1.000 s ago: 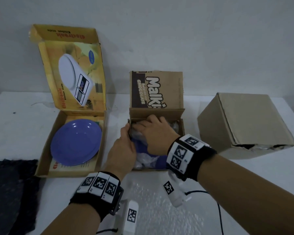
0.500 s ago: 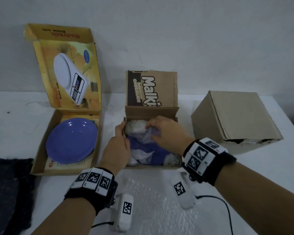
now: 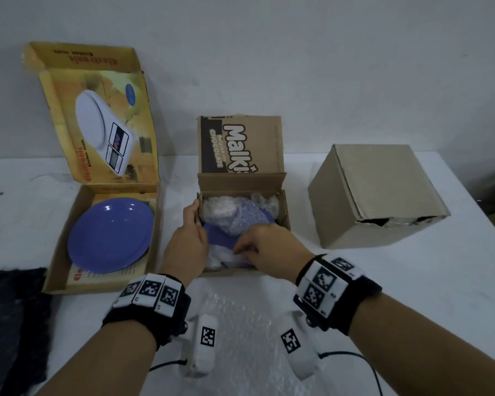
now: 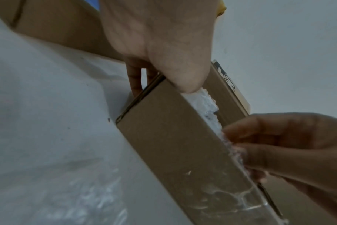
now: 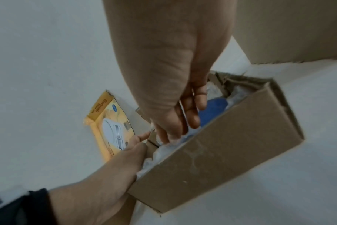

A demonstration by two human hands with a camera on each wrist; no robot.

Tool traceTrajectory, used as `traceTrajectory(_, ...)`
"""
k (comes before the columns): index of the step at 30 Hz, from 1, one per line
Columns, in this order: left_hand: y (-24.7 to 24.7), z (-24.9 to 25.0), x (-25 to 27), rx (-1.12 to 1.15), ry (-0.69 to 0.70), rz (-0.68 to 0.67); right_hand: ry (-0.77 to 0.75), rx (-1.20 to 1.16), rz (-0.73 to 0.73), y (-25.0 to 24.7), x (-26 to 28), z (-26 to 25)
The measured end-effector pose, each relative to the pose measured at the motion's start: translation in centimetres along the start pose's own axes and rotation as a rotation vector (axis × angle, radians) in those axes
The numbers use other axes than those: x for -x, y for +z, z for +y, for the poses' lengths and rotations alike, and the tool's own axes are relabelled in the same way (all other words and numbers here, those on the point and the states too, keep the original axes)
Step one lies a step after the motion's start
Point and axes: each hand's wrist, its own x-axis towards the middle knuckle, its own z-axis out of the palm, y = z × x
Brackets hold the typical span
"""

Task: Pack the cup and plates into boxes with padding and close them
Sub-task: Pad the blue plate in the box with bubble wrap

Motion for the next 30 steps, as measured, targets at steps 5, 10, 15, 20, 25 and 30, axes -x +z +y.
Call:
traceTrajectory(5,-0.7,0.4,0.2,0.036,0.038,-0.029,-0.156,-0.056,0.067,1.7,4.4,-0.4)
traceTrajectory(10,-1.2,0.4,0.7,0.042,-0.009,-0.12,-0.013,0.246,-0.123,6.7,6.3,0.1)
traceTrajectory(15,-0.9,0.2,1.0,0.045,-0.025,-0.123,0.122,0.101,-0.17,8.6,7.2,0.0)
traceTrajectory(20,-0.9,0.0,1.0,0.08,-0.015,-0.141,0.049,-0.026,-0.17,6.0,7.6,0.4)
traceTrajectory(25,-1.4,-1.0,0.3,0.204,-0.021,-0.197,0.094,-0.592,0.086,-3.0,7.1,2.5)
traceTrajectory(30,-1.4,-1.4,0.2,0.307,-0.028,-0.207,0.093,-0.548,0.244,-7.9,4.0,2.2)
